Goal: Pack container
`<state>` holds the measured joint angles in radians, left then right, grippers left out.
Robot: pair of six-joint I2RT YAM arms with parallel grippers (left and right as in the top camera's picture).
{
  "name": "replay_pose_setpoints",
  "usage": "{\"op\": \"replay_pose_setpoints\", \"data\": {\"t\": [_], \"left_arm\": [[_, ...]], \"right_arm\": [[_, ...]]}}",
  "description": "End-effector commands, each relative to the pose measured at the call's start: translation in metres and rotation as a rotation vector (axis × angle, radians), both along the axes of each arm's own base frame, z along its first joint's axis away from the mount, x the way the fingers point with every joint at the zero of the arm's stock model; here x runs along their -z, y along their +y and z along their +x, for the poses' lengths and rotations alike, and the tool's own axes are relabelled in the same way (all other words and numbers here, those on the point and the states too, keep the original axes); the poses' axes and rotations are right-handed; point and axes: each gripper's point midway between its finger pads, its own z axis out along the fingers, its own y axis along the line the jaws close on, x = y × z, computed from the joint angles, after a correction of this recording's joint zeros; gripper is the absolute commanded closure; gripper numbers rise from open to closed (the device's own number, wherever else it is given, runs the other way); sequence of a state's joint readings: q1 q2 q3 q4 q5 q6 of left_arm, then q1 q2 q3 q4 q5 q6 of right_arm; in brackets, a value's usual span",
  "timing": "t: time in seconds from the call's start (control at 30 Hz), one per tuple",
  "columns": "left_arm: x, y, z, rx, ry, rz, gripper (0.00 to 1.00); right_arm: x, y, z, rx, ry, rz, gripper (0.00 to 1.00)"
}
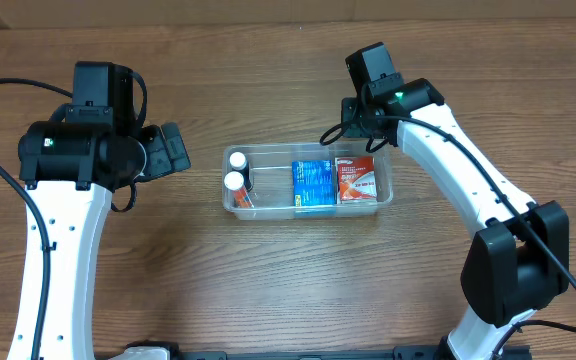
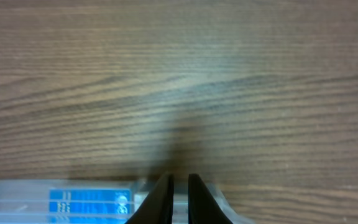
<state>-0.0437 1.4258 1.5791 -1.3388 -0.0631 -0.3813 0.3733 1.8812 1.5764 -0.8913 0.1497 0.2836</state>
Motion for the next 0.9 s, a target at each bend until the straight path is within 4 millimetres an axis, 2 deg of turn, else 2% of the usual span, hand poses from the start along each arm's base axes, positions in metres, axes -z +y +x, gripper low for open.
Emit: {"op": "replay_pose_setpoints", "data": {"t": [0.0, 0.3, 0.57, 0.77, 0.87], "left_arm": [[-0.002, -0.001, 0.002, 0.024, -0.004, -0.001, 0.0], [-0.002, -0.001, 0.002, 0.021, -0.002, -0.003, 0.0], [-0.002, -0.001, 0.001, 0.021, 0.0, -0.003, 0.0], [-0.002, -0.001, 0.002, 0.02, -0.002, -0.002, 0.0], [-0.002, 0.001, 0.003, 0.018, -0.008, 0.006, 0.0]], "right_arm": [[0.009, -0.009, -0.002, 0.01, 0.024, -0.027, 0.89], [0.041, -0.012, -0.011, 0.009, 0.123, -0.063, 0.89], [0.044, -0.013, -0.018, 0.01, 0.153, -0.067, 0.89], [0.033, -0.011, -0.007, 0.015, 0.103, -0.048, 0.86], [0.006, -0.017, 0.006, 0.04, 0.036, -0.02, 0.83]]}}
